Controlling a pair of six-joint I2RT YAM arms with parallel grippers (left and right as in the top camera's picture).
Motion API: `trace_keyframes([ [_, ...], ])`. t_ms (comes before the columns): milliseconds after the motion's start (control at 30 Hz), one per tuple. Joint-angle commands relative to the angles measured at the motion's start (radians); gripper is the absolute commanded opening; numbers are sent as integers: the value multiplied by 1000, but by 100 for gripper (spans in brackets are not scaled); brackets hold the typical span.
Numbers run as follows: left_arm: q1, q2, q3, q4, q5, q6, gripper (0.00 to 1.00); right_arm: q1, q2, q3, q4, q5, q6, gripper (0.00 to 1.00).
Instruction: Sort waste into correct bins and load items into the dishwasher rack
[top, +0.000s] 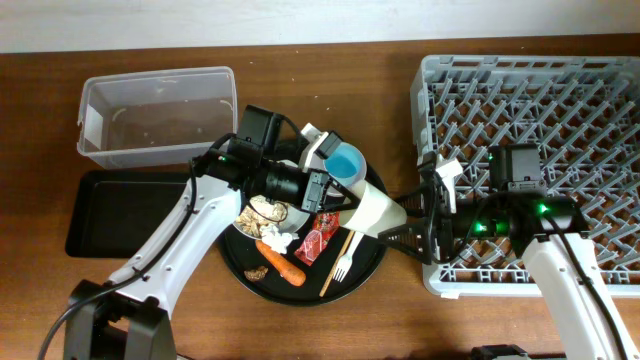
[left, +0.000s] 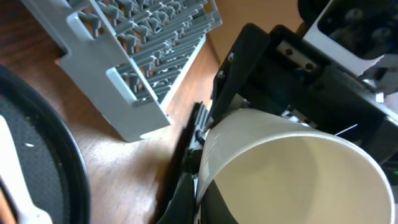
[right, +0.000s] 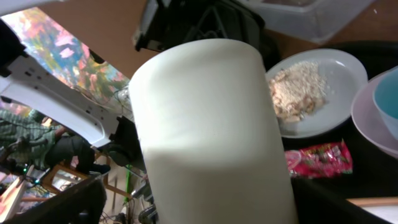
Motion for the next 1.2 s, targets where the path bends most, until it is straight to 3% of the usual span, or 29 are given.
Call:
trace_keyframes([
  [0,3,-17,14,60,2,-92,0,5,2,13,-1,-105,-21,89],
  [67,3,-17,14,72,2,-112,0,5,3,13,-1,-105,-21,74],
  [200,3,-17,14,116,2,-152,1,5,3,13,-1,-98,-21,65],
  [267,3,-17,14,116,-3,-151,17,5,3,13,-1,-97,-21,57],
  [333,1,-17,14,98,-78,-148,27,5,3,13,-1,-31,0,48],
  [400,9,-17,14,14,-252,-72,31,5,3,13,-1,136,82,39],
  [467,82,-26,14,-136,-517,-31,36,4,2,32,-9,373,215,38],
  [533,222,-84,14,-275,-772,-29,47,-25,2,194,-166,778,444,33],
  [633,373,-209,14,-371,-949,0,47,-268,4,411,-327,987,572,33],
  [767,392,-270,14,-386,-953,0,47,-722,109,423,-420,1133,576,33],
  [967,392,-270,14,-399,-953,0,47,-855,349,423,-338,1134,610,30],
  [1033,391,-270,14,-399,-953,0,47,-855,397,423,-321,1134,610,32],
  [1067,392,-270,13,-399,-953,0,47,-855,412,423,-304,1134,610,54],
  [1100,391,-270,13,-400,-953,0,47,-855,420,423,-280,1133,610,99],
  [1167,392,-270,13,-401,-953,0,47,-854,419,423,-260,1066,610,99],
])
